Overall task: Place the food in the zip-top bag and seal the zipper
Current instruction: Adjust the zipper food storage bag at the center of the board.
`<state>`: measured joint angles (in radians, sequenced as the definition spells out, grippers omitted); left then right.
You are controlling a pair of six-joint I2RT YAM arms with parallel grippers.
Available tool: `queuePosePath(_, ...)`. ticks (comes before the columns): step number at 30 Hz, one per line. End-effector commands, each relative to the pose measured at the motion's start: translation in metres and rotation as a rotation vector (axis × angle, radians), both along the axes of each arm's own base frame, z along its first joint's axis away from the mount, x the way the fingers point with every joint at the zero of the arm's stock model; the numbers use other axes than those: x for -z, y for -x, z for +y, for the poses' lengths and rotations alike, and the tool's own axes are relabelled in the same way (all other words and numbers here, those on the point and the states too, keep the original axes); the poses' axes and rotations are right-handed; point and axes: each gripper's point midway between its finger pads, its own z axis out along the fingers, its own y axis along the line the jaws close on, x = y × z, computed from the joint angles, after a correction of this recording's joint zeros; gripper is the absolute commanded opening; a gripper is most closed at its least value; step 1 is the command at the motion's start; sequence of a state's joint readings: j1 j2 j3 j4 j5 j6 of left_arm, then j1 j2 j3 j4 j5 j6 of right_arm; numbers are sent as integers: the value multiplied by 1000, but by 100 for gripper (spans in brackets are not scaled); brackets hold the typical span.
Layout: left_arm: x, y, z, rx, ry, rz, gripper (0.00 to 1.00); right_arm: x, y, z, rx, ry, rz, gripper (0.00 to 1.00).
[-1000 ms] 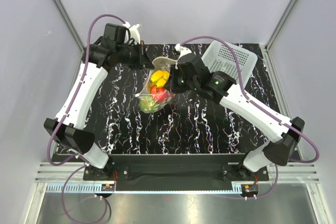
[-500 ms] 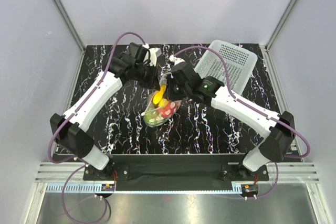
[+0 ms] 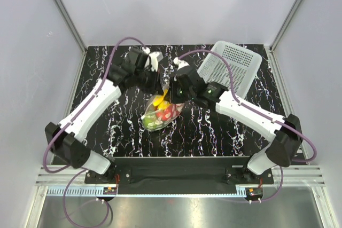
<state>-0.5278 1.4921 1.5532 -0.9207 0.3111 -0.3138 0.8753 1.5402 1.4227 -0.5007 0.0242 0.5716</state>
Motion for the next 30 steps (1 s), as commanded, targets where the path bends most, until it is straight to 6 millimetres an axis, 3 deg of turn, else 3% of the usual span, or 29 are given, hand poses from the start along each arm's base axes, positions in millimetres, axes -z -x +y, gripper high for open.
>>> queuePosePath(1,-7,33,-27,60,166,-19,0,15,-12,13,38,-70,-17,0)
queuePosePath(2,-2,38,-29,60,173,-18,0,42,-9,13,46,-39,31,0)
queuePosePath(4,16,44,-24,31,174,-3,0,58,-7,16,55,-55,68,0)
queuePosePath(5,23,43,-19,14,153,-7,0,76,-3,13,55,-41,94,0)
queuePosePath(7,39,46,-15,9,121,20,0,81,-1,14,59,-56,105,0)
queuePosePath(10,39,47,-16,32,111,38,0,72,0,10,58,-47,99,0)
queuePosePath(11,33,42,-14,20,102,15,0,52,-3,11,54,-65,59,0)
queuePosePath(13,3,36,-13,17,109,-35,0,34,-2,5,62,-58,44,0)
queuePosePath(14,-8,30,-10,3,103,-62,0,4,-5,4,60,-88,-6,0)
queuePosePath(15,-32,27,-9,9,105,-94,0,-8,-4,2,60,-97,-22,0)
queuePosePath(16,-43,25,-7,7,98,-106,0,-18,-1,-2,59,-96,-27,0)
queuePosePath(17,-53,23,-6,14,89,-124,0,-45,0,-6,58,-132,-69,0)
queuePosePath(18,-70,22,-6,18,87,-134,0,-57,3,-9,58,-145,-83,0)
queuePosePath(20,-82,23,-8,38,97,-144,0,-79,5,-20,75,-160,-122,0)
queuePosePath(22,-90,21,-10,39,107,-155,0,-84,6,-27,85,-148,-138,0)
queuePosePath(25,-79,19,-12,37,102,-136,0,-77,6,-31,100,-131,-136,0)
queuePosePath(26,-72,21,-15,42,110,-115,0,-64,6,-33,104,-111,-120,0)
queuePosePath(29,-34,20,-25,62,134,-65,0,-27,9,-29,98,-86,-66,0)
queuePosePath(30,-4,27,-23,63,107,-9,0,-16,8,-27,98,-79,-51,0)
